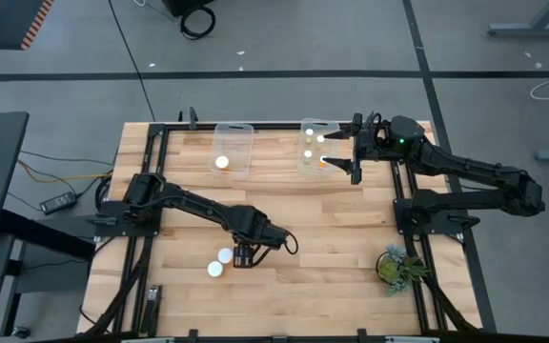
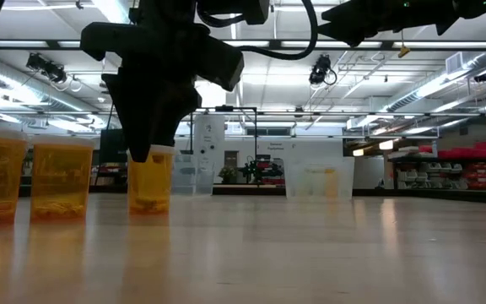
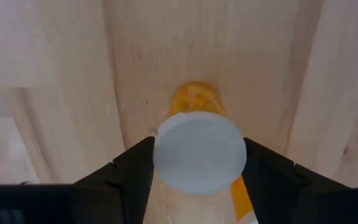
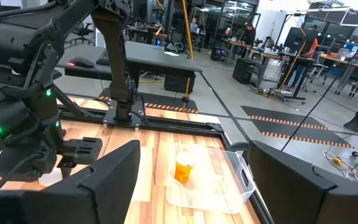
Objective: Pick and place medicine bottles into bin by pill shape (circle, oval)
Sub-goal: Put the top big orange pill bottle into the left transparent bin
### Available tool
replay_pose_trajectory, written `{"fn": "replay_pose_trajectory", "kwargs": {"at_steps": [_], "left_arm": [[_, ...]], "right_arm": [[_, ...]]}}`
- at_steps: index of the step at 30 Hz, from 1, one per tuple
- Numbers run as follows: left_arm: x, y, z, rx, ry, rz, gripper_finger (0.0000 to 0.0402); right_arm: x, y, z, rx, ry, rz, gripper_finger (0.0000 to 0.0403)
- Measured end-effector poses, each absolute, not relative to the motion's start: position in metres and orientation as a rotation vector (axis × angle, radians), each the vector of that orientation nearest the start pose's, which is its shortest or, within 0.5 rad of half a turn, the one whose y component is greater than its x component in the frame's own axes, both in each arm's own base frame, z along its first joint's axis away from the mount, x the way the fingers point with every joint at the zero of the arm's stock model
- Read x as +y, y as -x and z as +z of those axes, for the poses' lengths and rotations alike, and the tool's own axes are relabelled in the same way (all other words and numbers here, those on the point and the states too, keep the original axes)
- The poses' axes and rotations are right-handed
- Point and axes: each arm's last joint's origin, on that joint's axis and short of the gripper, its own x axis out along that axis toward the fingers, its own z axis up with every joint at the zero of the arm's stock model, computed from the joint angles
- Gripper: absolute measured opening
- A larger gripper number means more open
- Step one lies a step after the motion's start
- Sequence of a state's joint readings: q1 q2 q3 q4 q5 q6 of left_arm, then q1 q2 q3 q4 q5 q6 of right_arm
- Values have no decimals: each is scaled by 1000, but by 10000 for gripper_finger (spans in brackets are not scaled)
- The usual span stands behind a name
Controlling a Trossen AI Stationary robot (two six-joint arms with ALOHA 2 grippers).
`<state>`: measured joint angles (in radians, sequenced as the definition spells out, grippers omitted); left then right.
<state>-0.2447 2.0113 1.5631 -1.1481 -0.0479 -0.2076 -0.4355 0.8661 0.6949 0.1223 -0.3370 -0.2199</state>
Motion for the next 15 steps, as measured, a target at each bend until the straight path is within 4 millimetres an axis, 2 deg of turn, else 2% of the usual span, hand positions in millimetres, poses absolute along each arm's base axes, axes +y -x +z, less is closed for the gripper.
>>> {"fn": "replay_pose_trajectory", "kwargs": {"at_steps": [4, 7, 11, 15], "left_arm": [[-89, -366, 194, 1583, -94, -12, 210], [-88, -368, 200, 1579, -93, -13, 218], [-85, -373, 216, 1566, -90, -13, 233], [-80, -378, 234, 1543, -96, -8, 229]], "right_arm": [[-74, -181, 317, 56, 202, -93, 305], [-74, -181, 317, 56, 202, -93, 305], [-74, -181, 317, 56, 202, -93, 305], [-74, -181, 317, 56, 202, -93, 305]]}}
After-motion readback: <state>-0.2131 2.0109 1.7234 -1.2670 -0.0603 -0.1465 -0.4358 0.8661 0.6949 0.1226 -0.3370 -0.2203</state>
